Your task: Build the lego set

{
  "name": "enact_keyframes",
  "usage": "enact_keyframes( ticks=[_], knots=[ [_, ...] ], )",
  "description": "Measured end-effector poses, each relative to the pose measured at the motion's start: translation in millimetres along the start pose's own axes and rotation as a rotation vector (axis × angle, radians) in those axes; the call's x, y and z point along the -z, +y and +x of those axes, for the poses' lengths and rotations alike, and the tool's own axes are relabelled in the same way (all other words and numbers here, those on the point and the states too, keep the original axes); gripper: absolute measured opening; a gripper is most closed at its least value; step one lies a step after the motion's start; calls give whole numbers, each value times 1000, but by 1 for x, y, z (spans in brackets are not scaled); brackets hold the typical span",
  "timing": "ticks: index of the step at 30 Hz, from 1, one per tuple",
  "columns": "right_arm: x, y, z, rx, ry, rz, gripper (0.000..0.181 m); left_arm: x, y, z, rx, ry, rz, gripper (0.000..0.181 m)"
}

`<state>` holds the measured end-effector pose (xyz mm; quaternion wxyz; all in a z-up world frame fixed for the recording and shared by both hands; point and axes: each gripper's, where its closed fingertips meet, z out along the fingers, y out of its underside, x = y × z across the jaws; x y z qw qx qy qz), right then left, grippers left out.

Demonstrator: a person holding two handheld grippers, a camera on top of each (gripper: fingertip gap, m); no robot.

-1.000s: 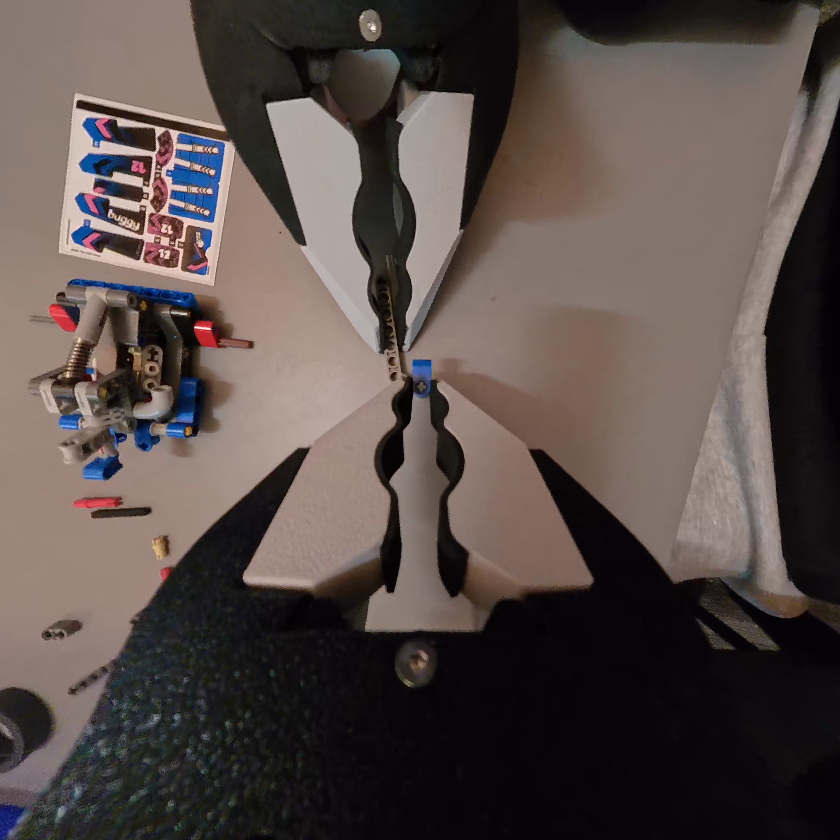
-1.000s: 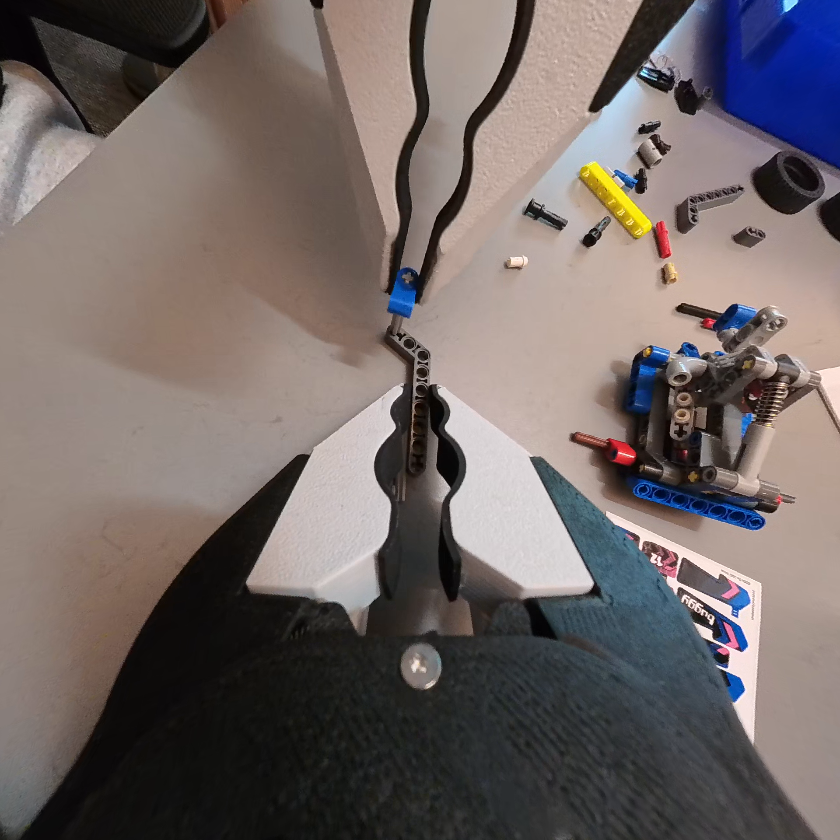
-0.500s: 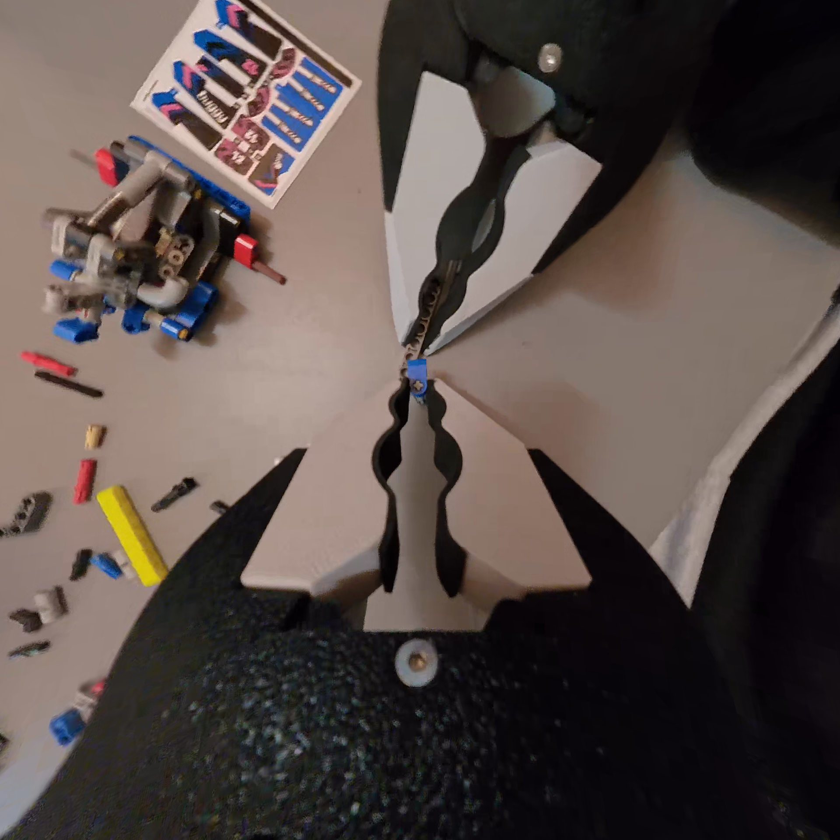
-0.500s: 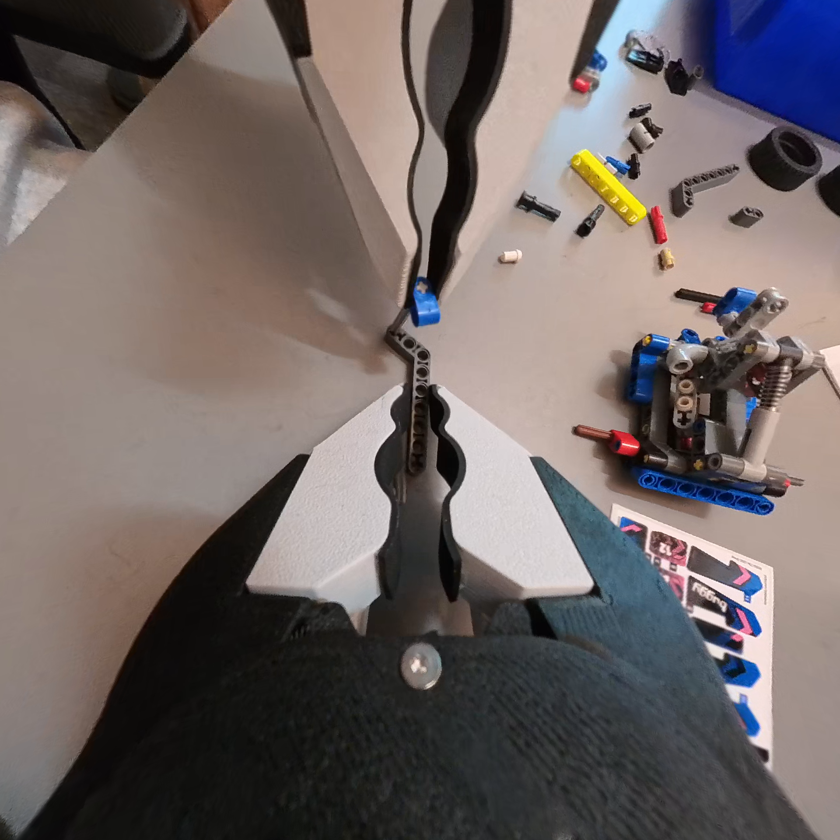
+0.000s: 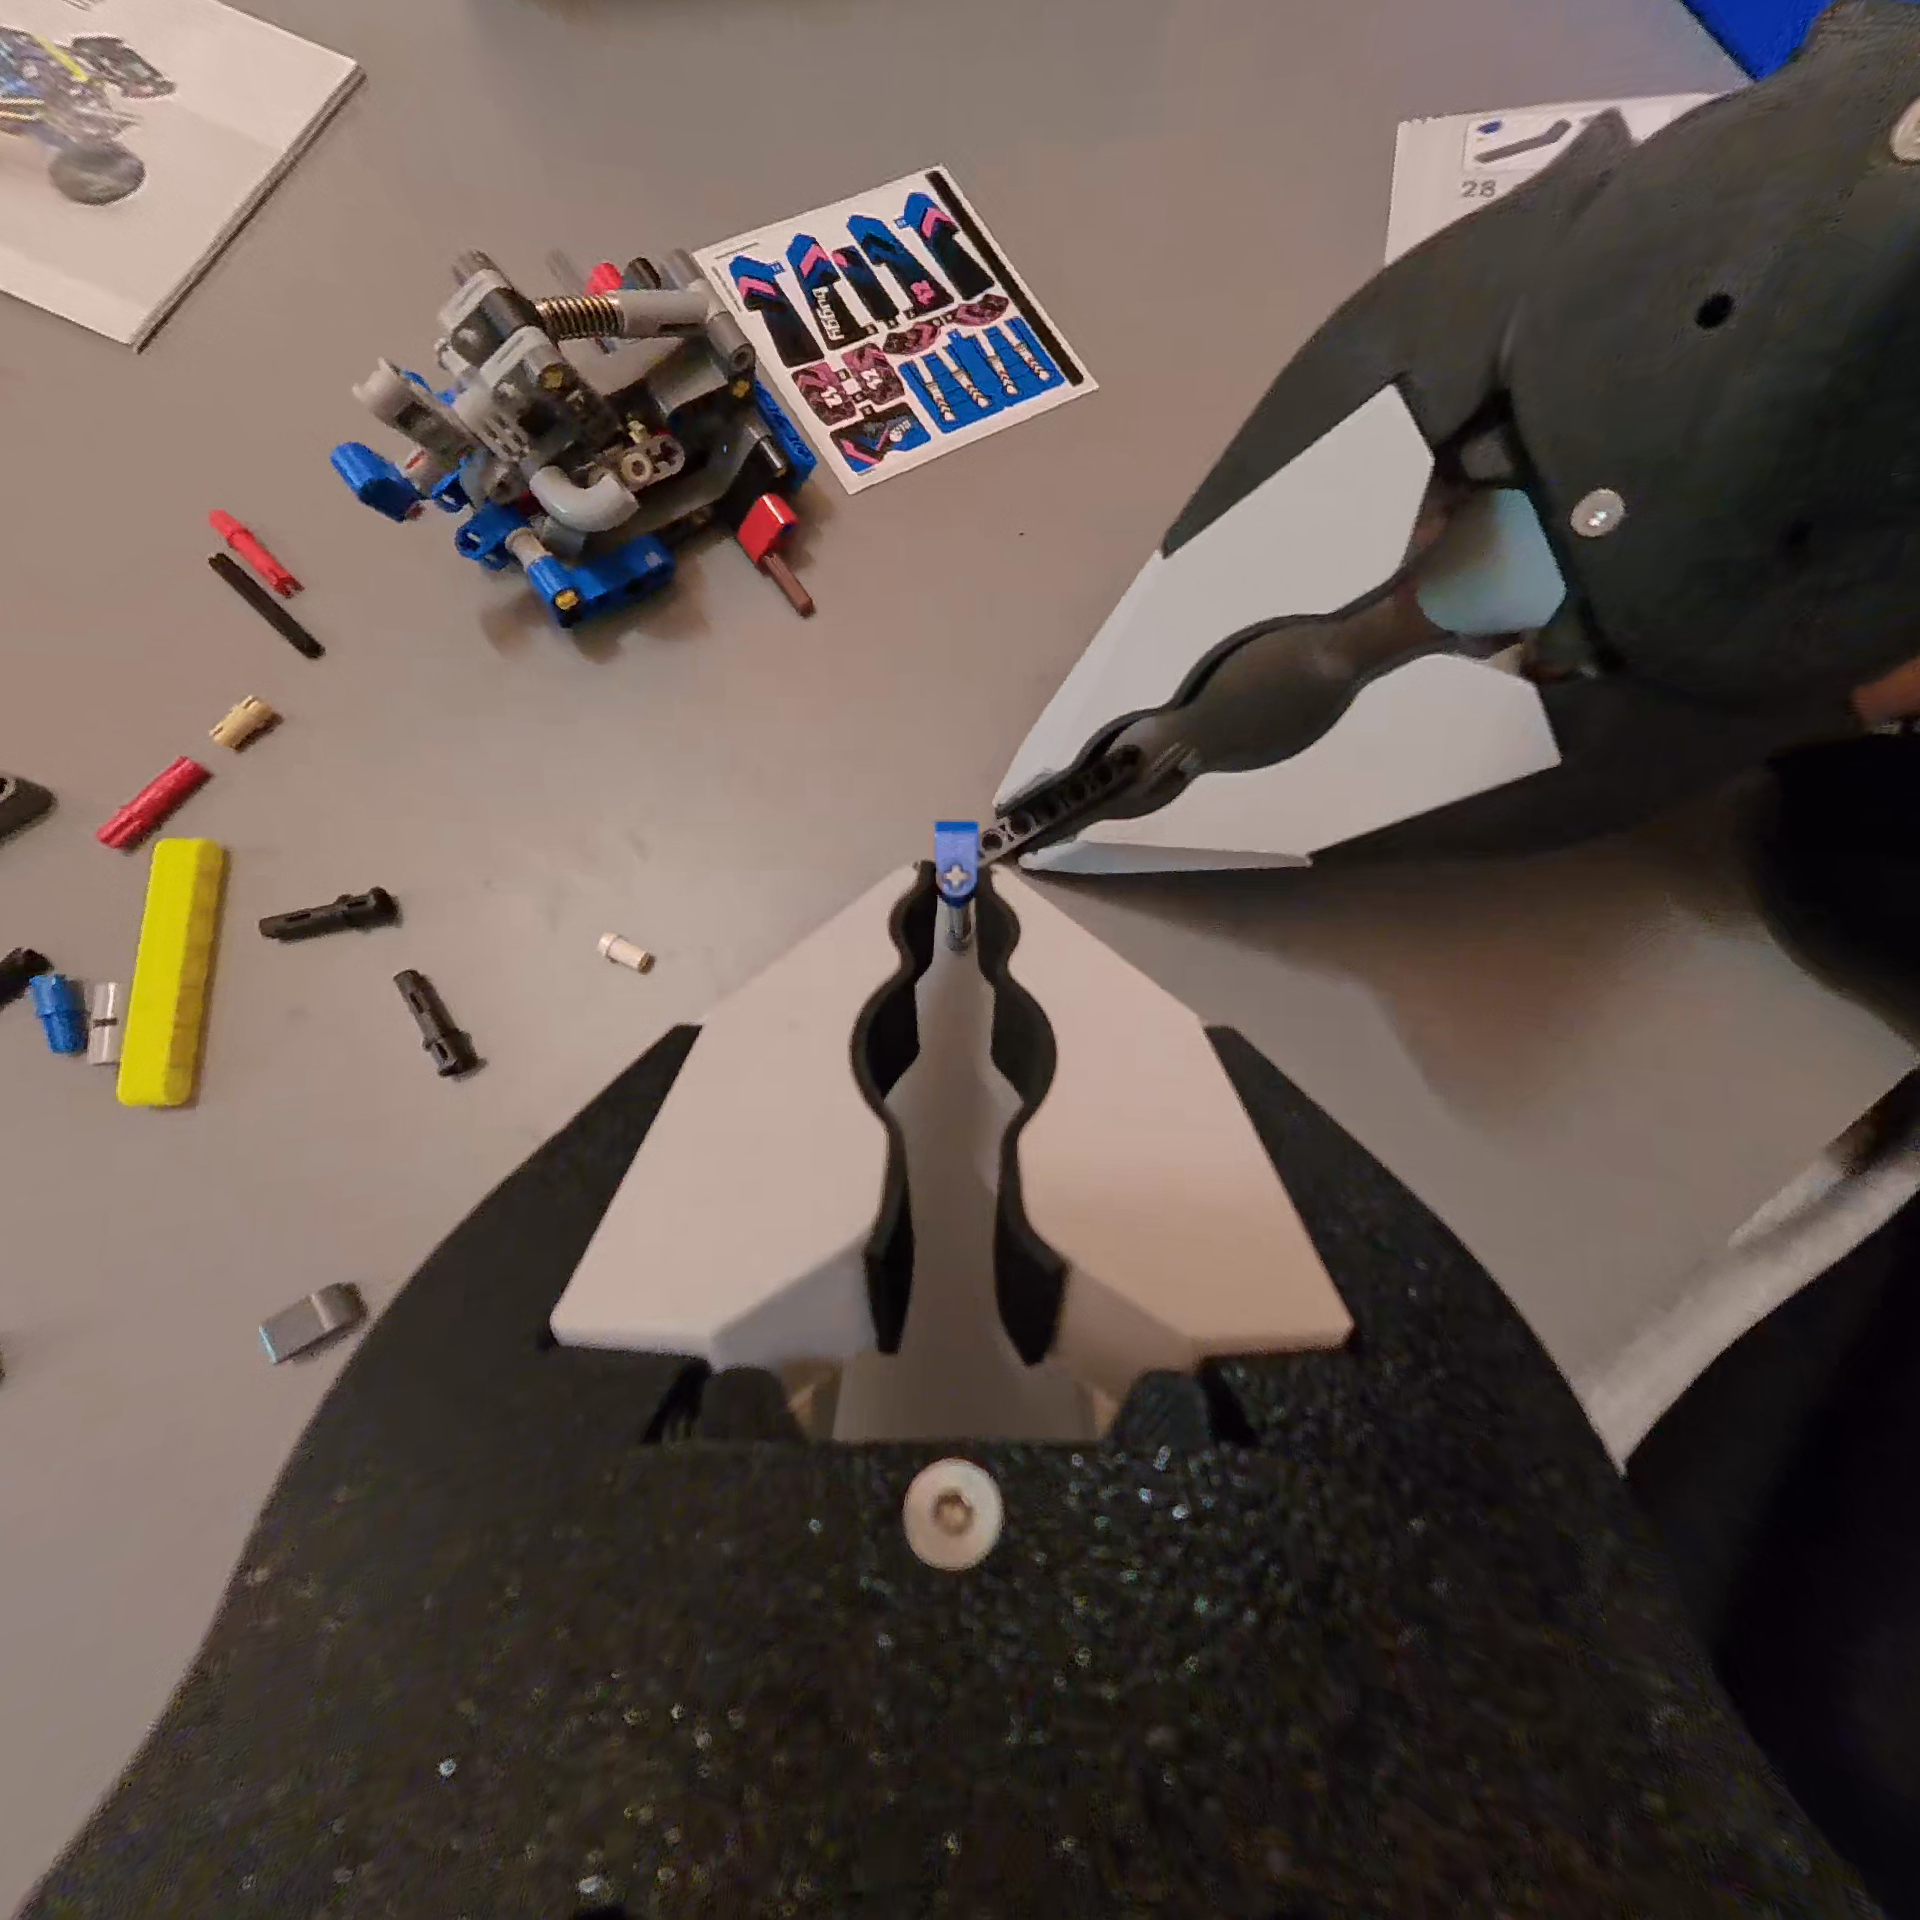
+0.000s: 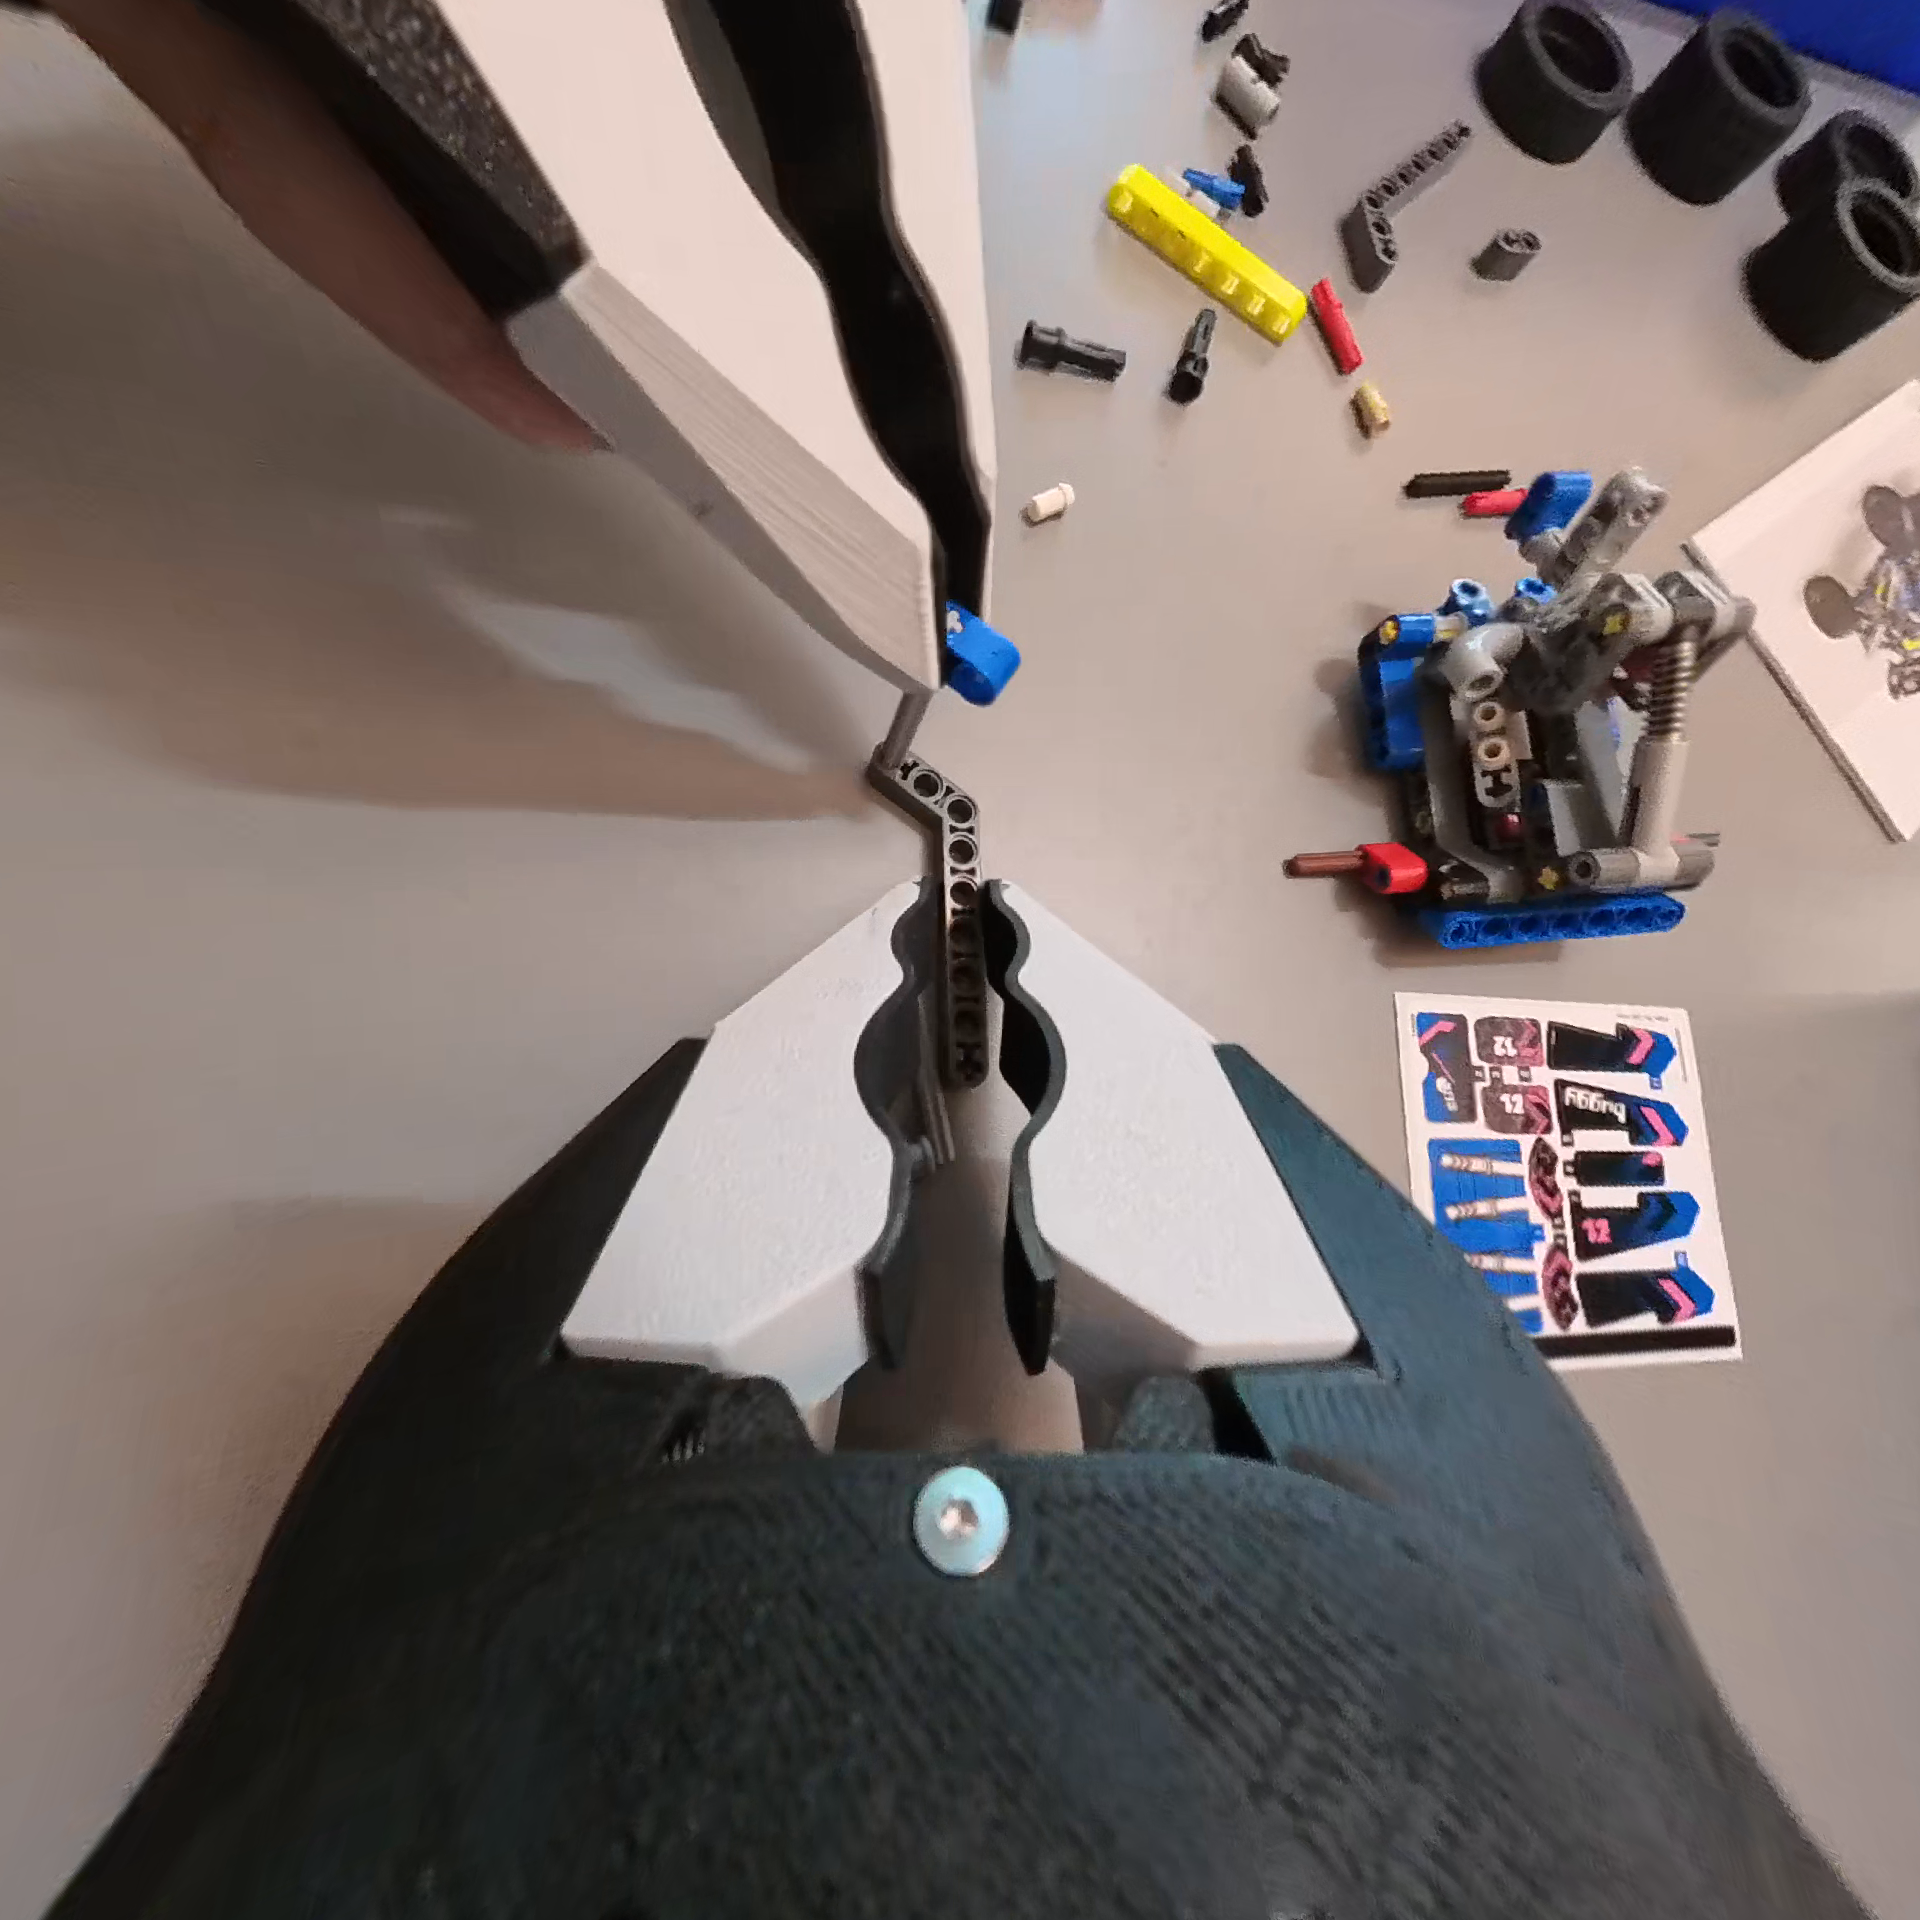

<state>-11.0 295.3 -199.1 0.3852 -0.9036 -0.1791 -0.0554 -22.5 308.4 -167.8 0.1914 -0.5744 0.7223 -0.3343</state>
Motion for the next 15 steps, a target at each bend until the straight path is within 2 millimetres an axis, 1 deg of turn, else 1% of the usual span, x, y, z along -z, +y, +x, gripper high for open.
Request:
enact_keyframes(
  ticks=[6,12,15],
  knots=[
    [6,5,-7,-43,-12,-60,6,-3,-1,8,-91,-13,-25,4],
    [12,9,-14,-168,-22,-87,6,-1,1,13,-210,11,-5,4],
    [16,10,-22,-218,-74,-97,13,-1,1,14,-238,35,14,4]
  ],
)
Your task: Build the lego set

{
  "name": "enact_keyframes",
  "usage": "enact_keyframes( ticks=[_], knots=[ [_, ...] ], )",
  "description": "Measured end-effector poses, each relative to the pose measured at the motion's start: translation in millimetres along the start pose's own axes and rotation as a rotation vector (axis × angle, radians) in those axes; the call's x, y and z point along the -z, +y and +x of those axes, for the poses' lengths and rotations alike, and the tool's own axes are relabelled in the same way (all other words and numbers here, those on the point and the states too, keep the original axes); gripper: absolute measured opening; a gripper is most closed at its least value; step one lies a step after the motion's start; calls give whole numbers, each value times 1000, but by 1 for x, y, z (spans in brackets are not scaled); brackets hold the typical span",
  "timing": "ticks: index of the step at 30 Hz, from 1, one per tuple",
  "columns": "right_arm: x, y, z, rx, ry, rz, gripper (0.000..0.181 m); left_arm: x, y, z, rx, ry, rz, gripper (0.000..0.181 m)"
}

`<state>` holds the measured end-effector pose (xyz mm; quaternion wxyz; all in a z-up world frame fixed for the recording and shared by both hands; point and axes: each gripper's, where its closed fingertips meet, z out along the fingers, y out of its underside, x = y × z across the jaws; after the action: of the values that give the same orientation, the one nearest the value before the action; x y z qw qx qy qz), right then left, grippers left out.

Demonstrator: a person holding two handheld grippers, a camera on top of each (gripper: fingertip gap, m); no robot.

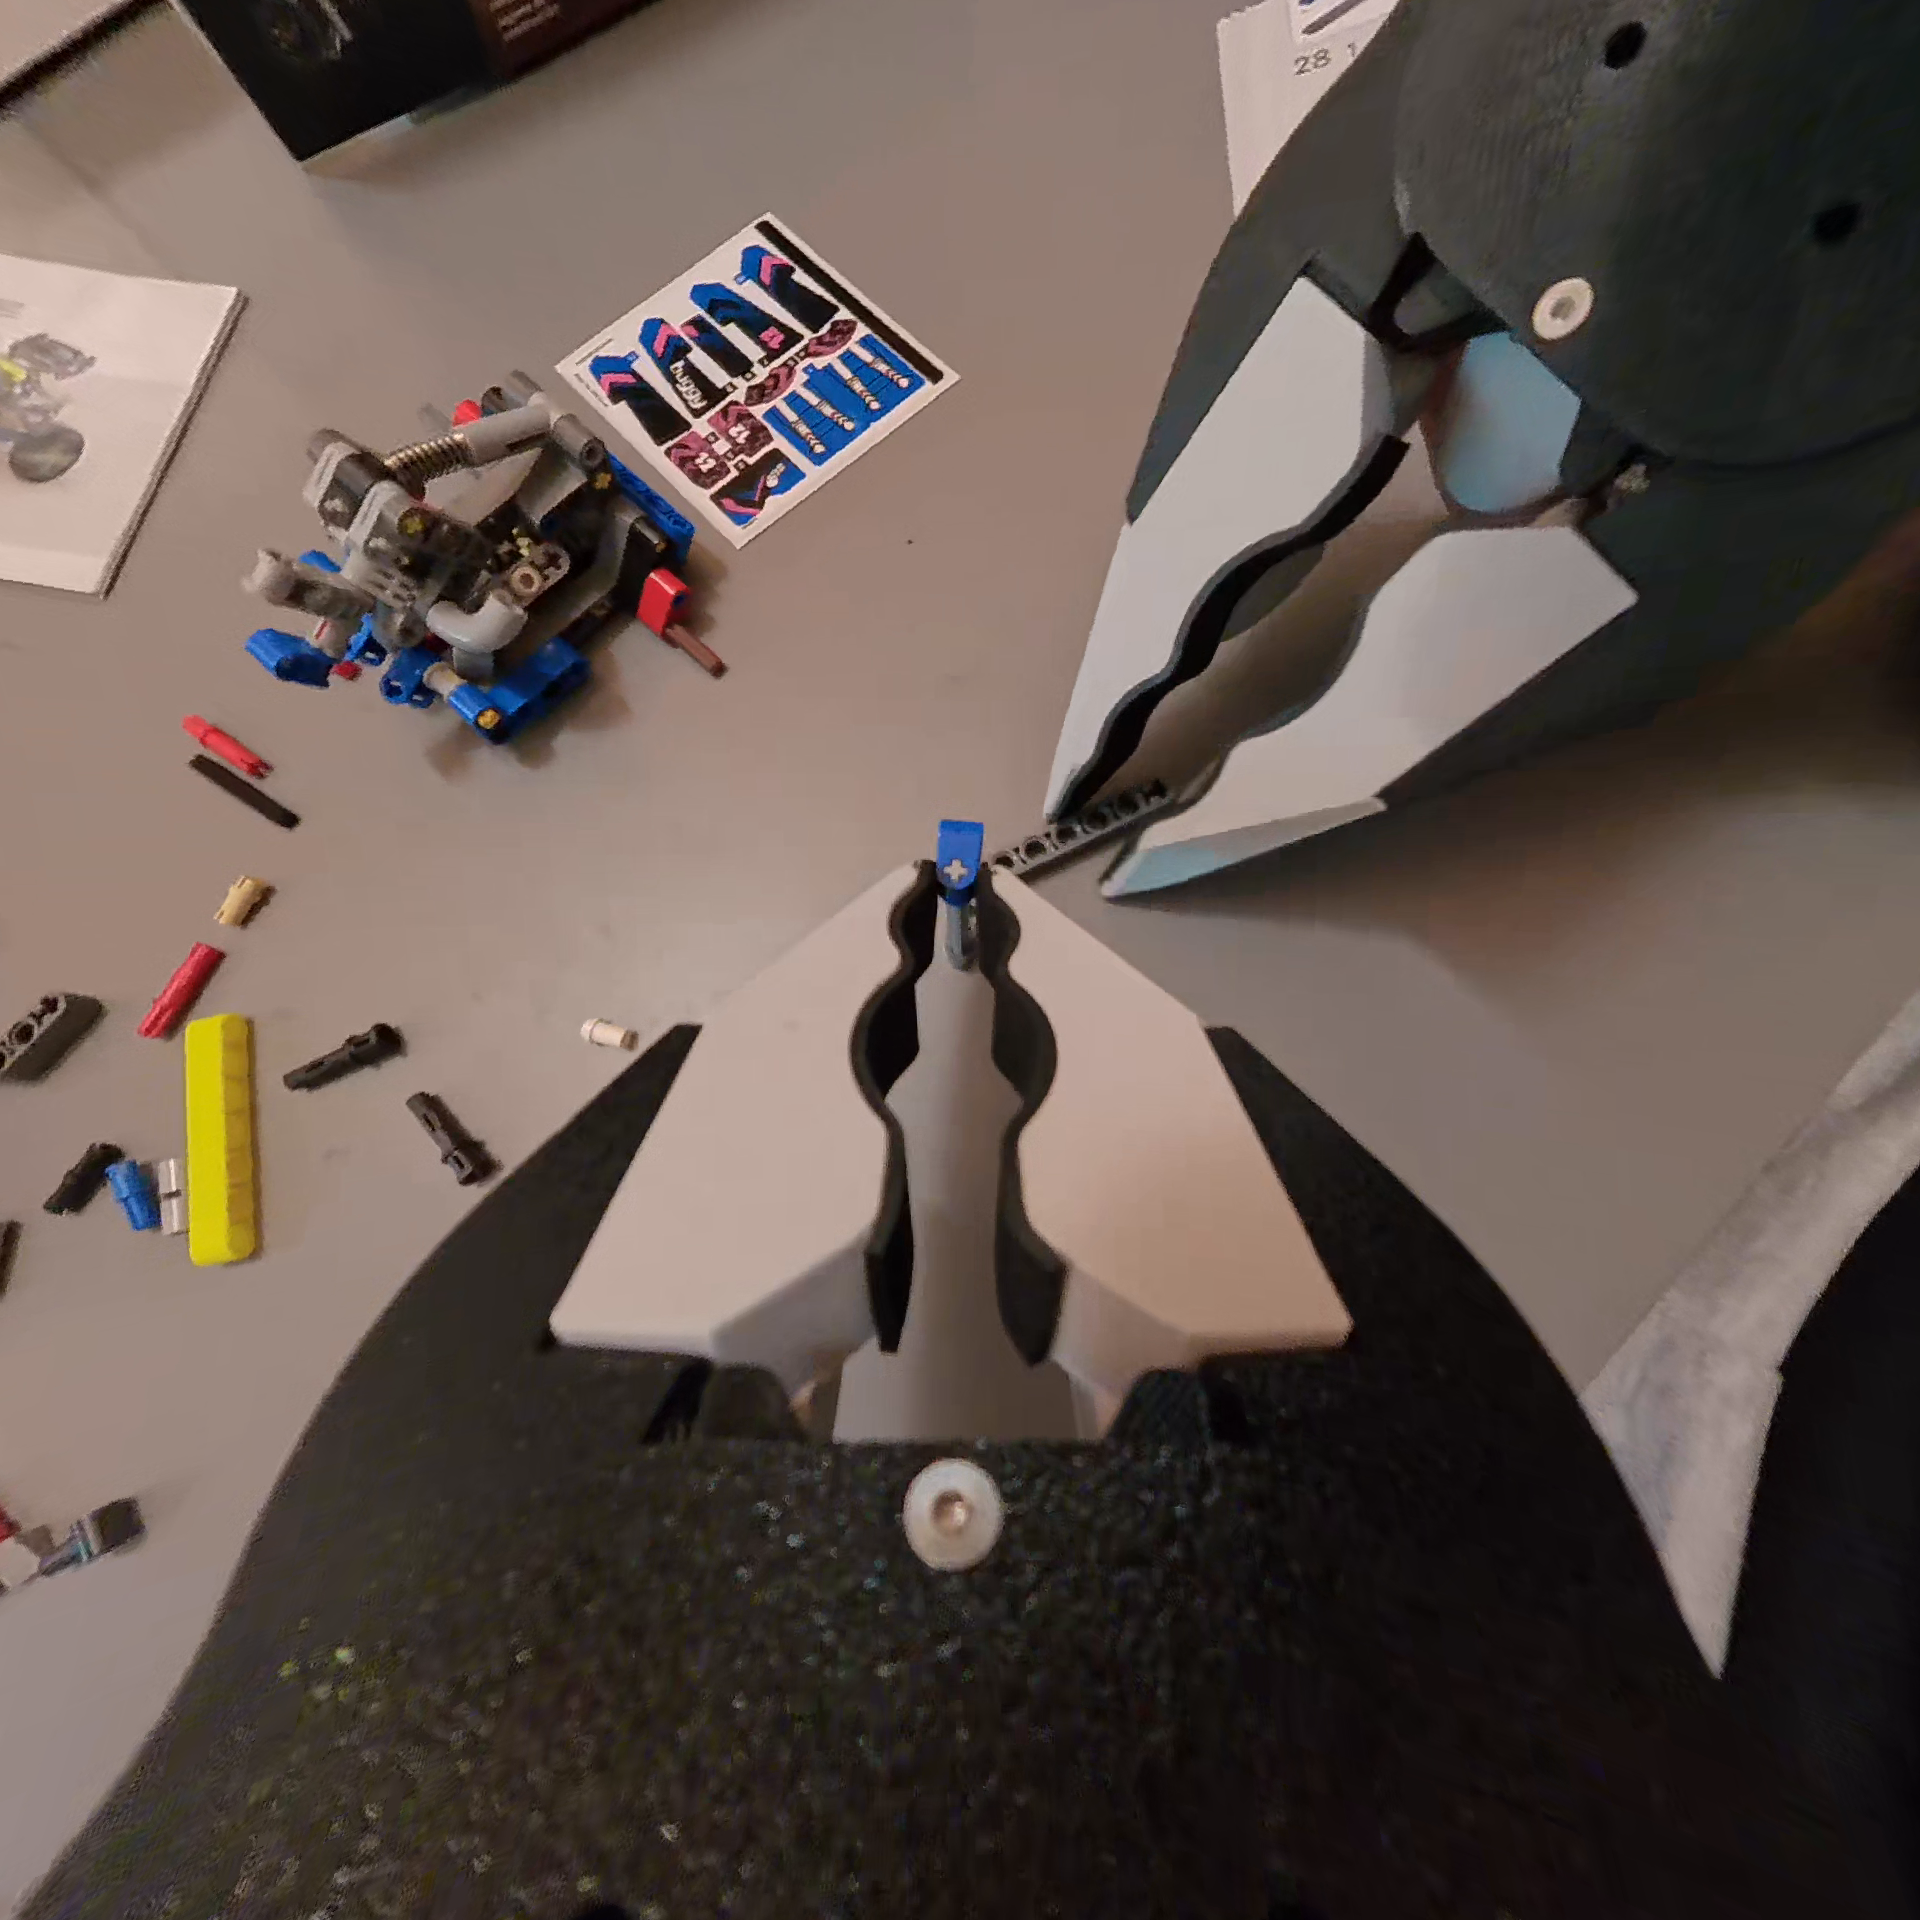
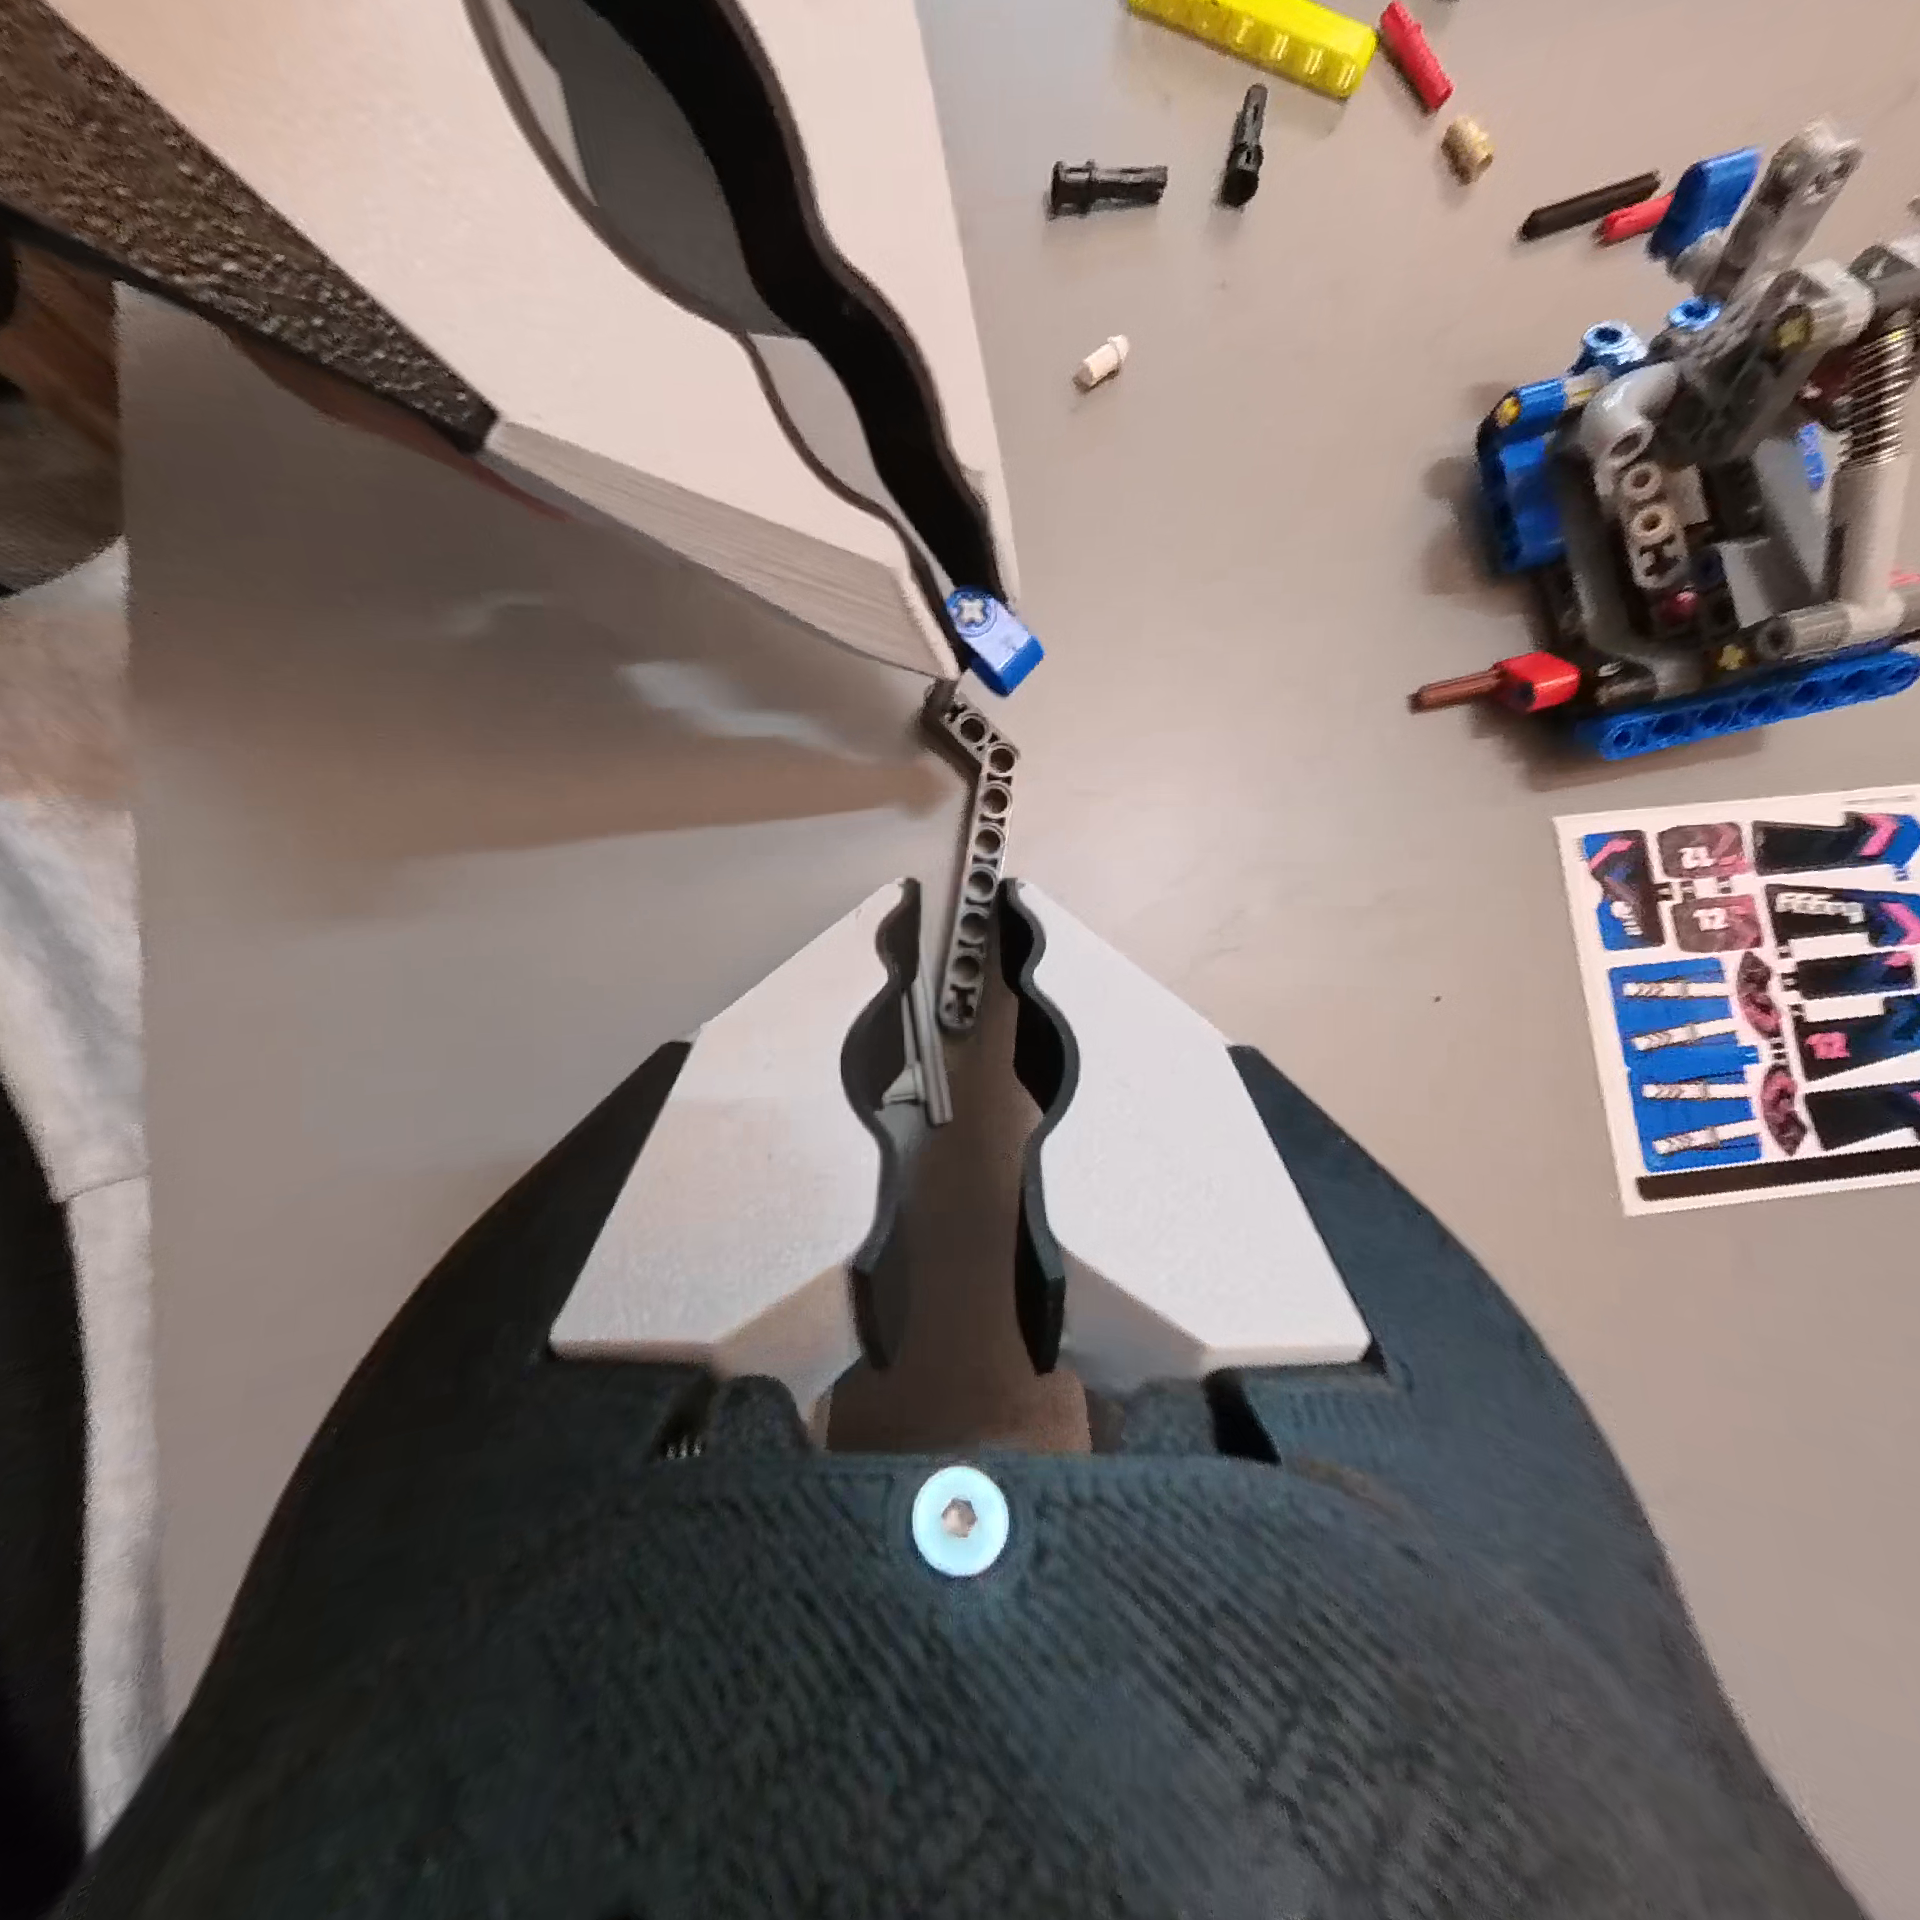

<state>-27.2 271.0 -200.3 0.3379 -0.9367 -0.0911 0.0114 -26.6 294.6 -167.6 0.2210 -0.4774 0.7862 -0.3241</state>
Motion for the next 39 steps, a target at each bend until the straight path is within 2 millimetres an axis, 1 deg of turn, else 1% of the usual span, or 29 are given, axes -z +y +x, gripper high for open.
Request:
enact_keyframes(
  ticks=[2,3,4,5,6,8,9,10,12,14,15,16,17,18,20,22,25,28,31,33,36,39],
  knots=[
    [0,0,-5,-20,-37,3,18,-1,0,2,-28,23,11,4],
    [1,-1,-11,-25,-78,11,18,-1,1,2,-54,29,14,4],
    [0,-3,-16,-32,-121,27,15,-2,5,1,-66,27,5,4],
    [-1,-4,-18,-41,-150,43,9,-4,11,-1,-82,21,-17,4],
    [-2,-5,-17,-56,-148,51,8,-5,15,-2,-107,12,-22,4],
    [-3,-6,-13,-56,-125,56,9,-3,8,2,-144,12,68,4],
    [-3,-6,-13,-39,-117,53,15,0,4,4,-133,22,102,4],
    [-4,-7,-11,-26,-94,53,22,1,2,1,-114,13,120,4],
    [-5,-11,-9,9,-59,63,27,5,-2,-8,-85,-18,155,4],
    [-8,-13,-11,60,-56,59,26,9,-4,-16,-37,-27,186,4],
    [-10,-13,-12,84,-52,60,23,10,-5,-20,-9,-33,202,4],
    [-11,-14,-11,95,-40,59,16,12,-6,-24,15,-39,224,4],
    [-11,-14,-8,96,-20,54,8,14,-9,-27,35,-42,248,4],
    [-11,-14,-2,79,15,48,5,16,-11,-30,58,-49,270,4],
    [-12,-13,15,2,111,40,5,19,-14,-40,100,-75,300,4],
    [-13,-14,27,-73,172,44,5,21,-19,-49,135,-91,334,4],
    [-13,-12,50,-136,290,36,5,20,-27,-53,177,-76,377,4],
    [-11,-11,57,-177,332,45,10,16,-31,-50,175,-56,390,4],
    [-3,-3,57,-178,344,25,23,14,-30,-45,145,-42,383,4],
    [5,5,58,-185,340,13,24,15,-28,-45,136,-42,378,4],
    [6,11,42,-212,211,13,11,16,-27,-48,151,-27,385,4],
    [2,6,35,-220,157,51,7,13,-27,-49,159,-14,390,4]
  ],
)
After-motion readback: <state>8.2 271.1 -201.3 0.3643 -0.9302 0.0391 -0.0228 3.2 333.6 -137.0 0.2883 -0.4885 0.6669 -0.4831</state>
